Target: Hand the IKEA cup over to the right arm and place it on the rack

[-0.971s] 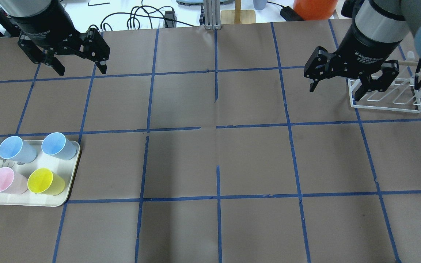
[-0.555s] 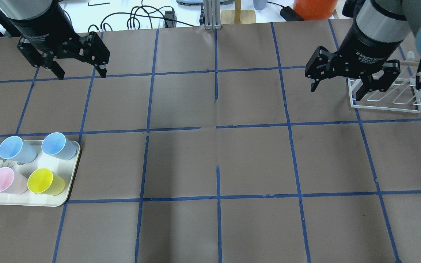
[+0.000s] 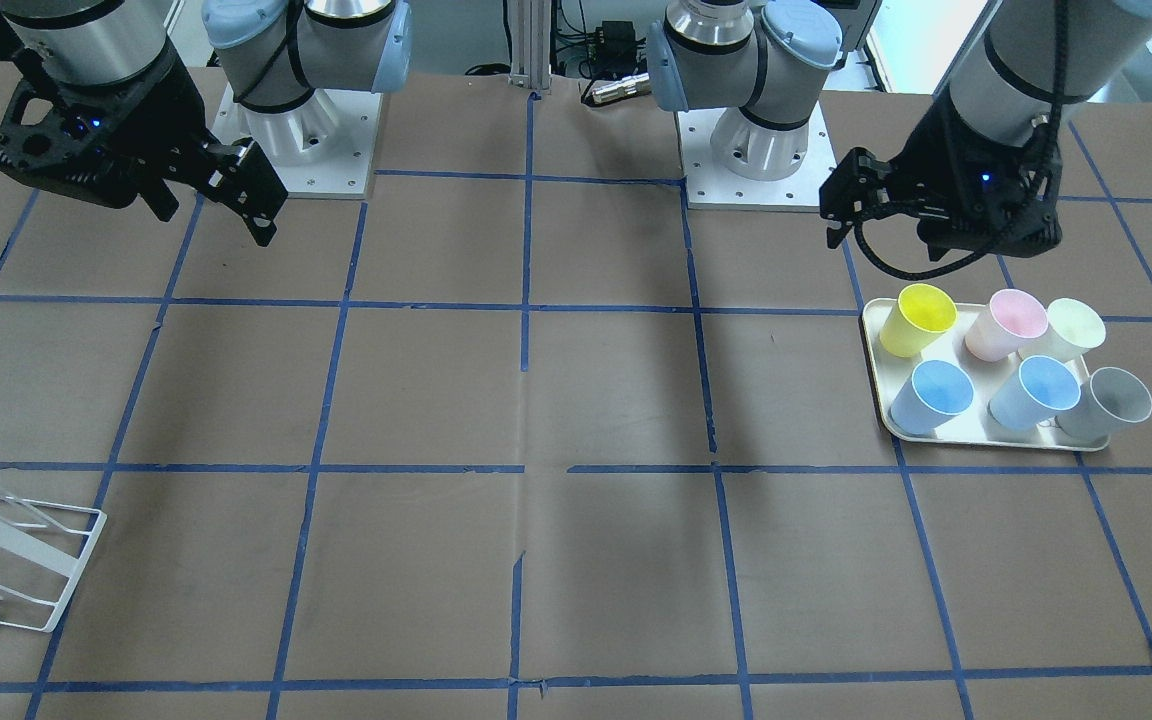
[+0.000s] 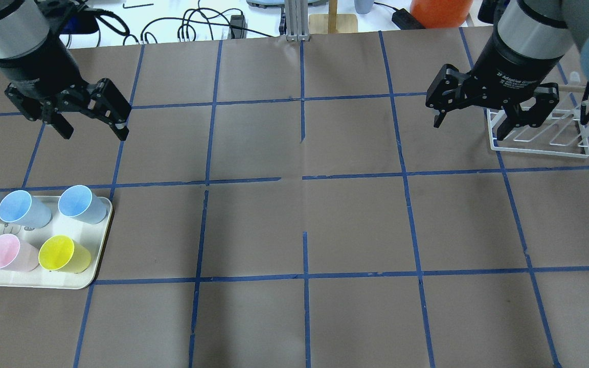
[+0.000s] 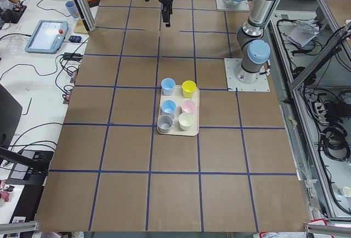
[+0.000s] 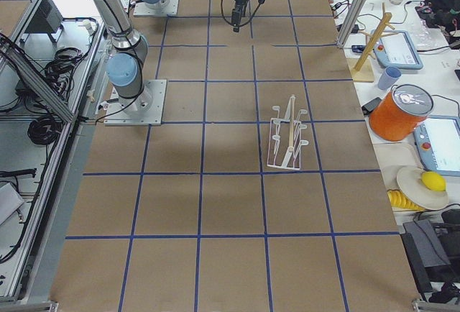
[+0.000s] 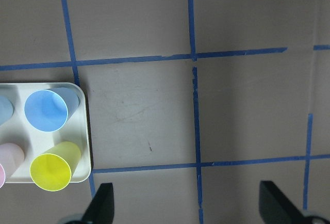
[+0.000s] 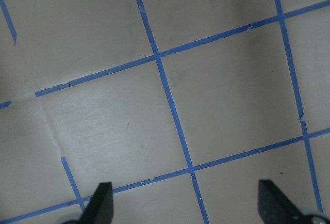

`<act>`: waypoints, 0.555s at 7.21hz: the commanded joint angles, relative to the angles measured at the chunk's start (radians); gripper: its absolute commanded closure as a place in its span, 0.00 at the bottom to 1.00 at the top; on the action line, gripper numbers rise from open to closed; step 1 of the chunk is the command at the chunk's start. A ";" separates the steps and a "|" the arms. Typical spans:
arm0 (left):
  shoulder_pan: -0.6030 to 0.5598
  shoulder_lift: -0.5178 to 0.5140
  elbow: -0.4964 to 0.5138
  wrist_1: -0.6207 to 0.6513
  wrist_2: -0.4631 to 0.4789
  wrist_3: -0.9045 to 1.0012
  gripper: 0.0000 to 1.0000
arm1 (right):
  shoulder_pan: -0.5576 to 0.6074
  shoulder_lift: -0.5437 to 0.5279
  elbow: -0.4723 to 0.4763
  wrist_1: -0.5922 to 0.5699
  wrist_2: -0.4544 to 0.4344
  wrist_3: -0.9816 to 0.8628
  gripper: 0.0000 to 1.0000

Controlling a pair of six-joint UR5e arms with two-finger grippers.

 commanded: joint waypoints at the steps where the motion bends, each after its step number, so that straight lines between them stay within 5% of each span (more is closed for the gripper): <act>1: 0.199 0.016 -0.140 0.109 -0.003 0.316 0.00 | 0.002 0.000 0.000 0.002 -0.004 0.000 0.00; 4: 0.458 -0.005 -0.362 0.367 -0.004 0.612 0.00 | 0.002 -0.001 0.000 0.002 0.011 0.000 0.00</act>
